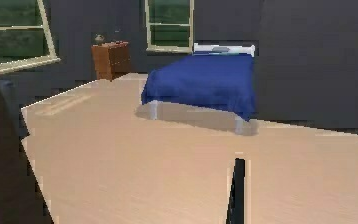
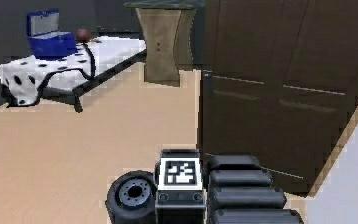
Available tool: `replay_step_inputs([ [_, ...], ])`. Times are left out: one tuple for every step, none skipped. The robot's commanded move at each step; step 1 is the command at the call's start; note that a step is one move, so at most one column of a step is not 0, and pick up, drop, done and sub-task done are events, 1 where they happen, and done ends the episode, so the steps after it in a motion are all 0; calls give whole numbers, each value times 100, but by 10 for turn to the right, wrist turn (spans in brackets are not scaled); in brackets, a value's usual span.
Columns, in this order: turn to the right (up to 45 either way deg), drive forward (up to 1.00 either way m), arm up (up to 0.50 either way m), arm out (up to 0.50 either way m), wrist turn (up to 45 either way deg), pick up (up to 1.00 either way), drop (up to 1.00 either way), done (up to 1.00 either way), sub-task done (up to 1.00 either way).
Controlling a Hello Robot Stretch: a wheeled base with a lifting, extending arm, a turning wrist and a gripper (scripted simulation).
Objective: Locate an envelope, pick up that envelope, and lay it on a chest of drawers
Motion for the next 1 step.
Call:
replay_step_inputs([
  [450,0,0,0,0,0,0,0,0],
])
